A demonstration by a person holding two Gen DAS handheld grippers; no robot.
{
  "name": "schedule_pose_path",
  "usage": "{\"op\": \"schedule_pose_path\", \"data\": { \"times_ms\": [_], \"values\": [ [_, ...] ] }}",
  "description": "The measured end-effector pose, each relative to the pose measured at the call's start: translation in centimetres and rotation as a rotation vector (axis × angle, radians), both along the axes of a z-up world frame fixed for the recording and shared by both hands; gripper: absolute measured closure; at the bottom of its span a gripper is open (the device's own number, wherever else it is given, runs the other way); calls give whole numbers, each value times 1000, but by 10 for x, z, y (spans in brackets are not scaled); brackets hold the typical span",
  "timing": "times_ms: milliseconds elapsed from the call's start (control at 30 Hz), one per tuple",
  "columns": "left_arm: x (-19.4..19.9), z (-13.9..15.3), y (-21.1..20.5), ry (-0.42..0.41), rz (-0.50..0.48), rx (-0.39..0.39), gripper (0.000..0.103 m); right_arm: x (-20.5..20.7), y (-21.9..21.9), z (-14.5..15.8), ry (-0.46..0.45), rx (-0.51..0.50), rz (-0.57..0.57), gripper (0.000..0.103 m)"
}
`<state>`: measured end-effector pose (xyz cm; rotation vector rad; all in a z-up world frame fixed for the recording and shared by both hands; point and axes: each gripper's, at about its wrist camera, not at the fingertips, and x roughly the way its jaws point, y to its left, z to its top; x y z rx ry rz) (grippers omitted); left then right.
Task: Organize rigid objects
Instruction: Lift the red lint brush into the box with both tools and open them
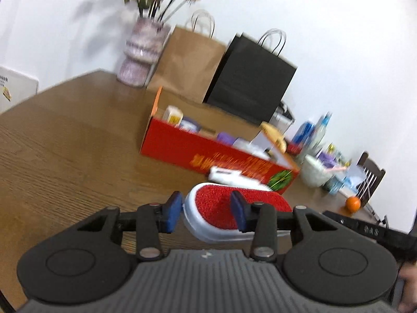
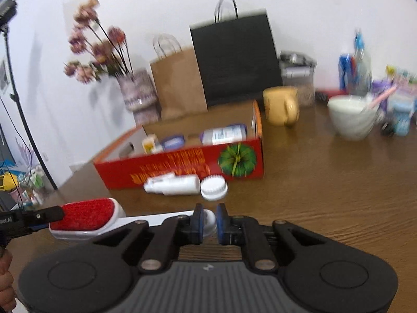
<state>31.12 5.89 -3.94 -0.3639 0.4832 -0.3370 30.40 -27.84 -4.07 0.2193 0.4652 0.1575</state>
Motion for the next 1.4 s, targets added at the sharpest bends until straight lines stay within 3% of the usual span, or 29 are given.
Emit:
{"op": "schedule_pose_path", "data": {
  "times_ms": [167,433,667,833,967,1167,1333,1400],
  "values": [
    [-25,17,-21,-48,-27,3,62,-41,-19,10,-54,33,-49,92],
    [-12,39,-41,-98,-38,-5,62,-40,-40,28,-125,44,-68,92],
    [58,86,-44,-168,-36,3,62,34,-51,75,-199,53,-32,92],
    [122,105,-42,-176,-6,33,62,111,-41,89,-180,19,-4,92],
    [166,94,-38,-127,39,53,62,166,-26,70,-106,9,18,92],
    [210,47,-40,9,21,50,63,208,-33,24,23,59,-3,92],
    [225,11,-43,119,-19,49,63,217,-28,7,64,-44,-16,92],
    [227,3,-52,131,-28,108,65,219,-21,3,70,-116,-14,92]
  ]
}}
